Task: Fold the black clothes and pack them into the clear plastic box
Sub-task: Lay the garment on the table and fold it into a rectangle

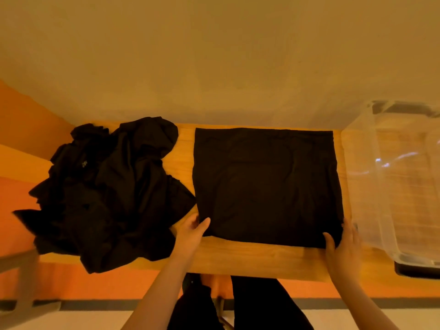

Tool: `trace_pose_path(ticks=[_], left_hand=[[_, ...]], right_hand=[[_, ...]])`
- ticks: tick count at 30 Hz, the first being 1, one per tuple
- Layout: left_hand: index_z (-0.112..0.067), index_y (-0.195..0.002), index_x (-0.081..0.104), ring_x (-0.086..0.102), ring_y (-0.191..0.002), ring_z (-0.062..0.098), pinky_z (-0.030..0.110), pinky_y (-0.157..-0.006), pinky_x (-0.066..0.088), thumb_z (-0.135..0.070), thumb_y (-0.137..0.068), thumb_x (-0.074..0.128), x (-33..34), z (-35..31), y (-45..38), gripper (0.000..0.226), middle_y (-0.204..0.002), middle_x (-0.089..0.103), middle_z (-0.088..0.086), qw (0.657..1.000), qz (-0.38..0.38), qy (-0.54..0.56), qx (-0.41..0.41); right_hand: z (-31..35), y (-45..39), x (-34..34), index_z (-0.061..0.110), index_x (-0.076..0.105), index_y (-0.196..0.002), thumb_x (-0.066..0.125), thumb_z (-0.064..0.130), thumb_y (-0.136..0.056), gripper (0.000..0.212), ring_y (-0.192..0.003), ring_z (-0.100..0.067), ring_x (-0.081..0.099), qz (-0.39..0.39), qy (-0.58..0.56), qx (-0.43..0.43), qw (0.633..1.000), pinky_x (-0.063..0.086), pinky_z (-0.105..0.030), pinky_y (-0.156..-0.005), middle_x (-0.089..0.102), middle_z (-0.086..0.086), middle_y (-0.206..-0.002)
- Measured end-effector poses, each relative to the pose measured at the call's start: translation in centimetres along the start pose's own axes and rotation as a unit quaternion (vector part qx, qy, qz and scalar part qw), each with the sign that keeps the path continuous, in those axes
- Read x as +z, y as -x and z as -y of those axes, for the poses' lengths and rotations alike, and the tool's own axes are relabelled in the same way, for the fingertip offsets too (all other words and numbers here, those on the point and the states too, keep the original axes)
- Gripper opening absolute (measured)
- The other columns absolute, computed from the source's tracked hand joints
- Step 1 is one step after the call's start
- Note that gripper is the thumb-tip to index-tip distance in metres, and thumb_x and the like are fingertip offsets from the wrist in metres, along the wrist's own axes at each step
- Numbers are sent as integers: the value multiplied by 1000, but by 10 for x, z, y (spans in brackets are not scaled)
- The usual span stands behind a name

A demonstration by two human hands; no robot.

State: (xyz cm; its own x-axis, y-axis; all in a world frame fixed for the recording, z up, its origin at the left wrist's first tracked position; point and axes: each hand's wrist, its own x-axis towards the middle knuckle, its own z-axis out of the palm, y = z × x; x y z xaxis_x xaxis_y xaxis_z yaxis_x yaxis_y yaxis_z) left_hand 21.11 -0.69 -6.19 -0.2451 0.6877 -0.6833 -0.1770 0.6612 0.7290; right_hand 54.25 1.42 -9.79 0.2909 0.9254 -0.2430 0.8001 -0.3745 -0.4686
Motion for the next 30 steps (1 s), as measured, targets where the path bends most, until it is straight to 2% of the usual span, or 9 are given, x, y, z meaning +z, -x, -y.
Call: trace_pose_path(ticks=[4,7,11,14,16,19,24,27,30], left_hand=[[-23,-110,61,58,-106,10,25,-89,47,-8,-93,51,-14,-1,5,25,-111,64,-7,996,71,60,-11],[-18,-120,57,63,-97,5,29,-81,54,-4,-92,50,-25,0,8,32,-107,65,-7,994,102,49,9],[-26,-128,49,56,-111,4,24,-95,45,-6,-90,56,-43,5,11,43,-121,57,-12,979,157,-127,27],[-23,-131,48,53,-112,10,21,-91,43,-8,-91,57,-50,11,13,44,-125,54,-8,974,98,-200,47],[-21,-126,54,53,-104,10,25,-91,43,-12,-92,56,-51,15,15,36,-114,57,-7,968,35,-239,68],[-28,-88,60,59,-93,23,36,-85,47,-18,-91,58,-48,21,25,11,-90,62,0,959,-5,-278,48],[-8,-119,57,58,-103,35,44,-91,46,-12,-92,56,-48,26,36,28,-102,64,18,970,3,-241,17],[-10,-100,59,58,-78,23,39,-79,49,-15,-89,60,-54,30,34,12,-81,60,5,950,-35,-306,50],[-6,-104,53,51,-65,9,19,-55,38,-18,-86,65,-56,35,40,24,-71,53,-2,923,-111,-361,74]], right_hand=[[1,11,-7,2,46,-127,62,13,-87,45,-108,-33,51,-58,-101,61,991,45,-47,-87,54,-17,-117],[1,21,-9,1,55,-113,57,14,-90,26,-97,-28,55,-27,-165,124,978,44,-40,-76,57,-11,-103],[-2,22,-16,0,58,-90,51,15,-94,17,-71,-25,50,-11,-195,146,970,33,-30,-56,54,-11,-77],[-10,22,-23,5,56,-74,52,15,-94,23,-56,-19,43,-8,-162,147,976,26,-28,-49,49,-9,-62],[-18,24,-25,4,57,-73,56,15,-92,21,-58,-24,45,-2,-163,159,974,27,-29,-50,51,-13,-63],[-25,31,-26,0,59,-72,59,13,-89,21,-62,-25,48,-3,-187,173,967,30,-31,-53,54,-16,-67],[-28,32,-35,6,64,-88,58,6,-89,6,-82,-30,58,22,-255,199,946,45,-43,-73,63,-15,-85],[-26,36,-40,0,63,-94,56,1,-89,9,-63,-26,53,39,-139,170,975,39,-31,-55,64,-21,-89],[-9,42,-43,3,50,-125,51,-4,-89,38,-66,-21,53,37,-53,142,988,35,-26,-50,58,-21,-117]])
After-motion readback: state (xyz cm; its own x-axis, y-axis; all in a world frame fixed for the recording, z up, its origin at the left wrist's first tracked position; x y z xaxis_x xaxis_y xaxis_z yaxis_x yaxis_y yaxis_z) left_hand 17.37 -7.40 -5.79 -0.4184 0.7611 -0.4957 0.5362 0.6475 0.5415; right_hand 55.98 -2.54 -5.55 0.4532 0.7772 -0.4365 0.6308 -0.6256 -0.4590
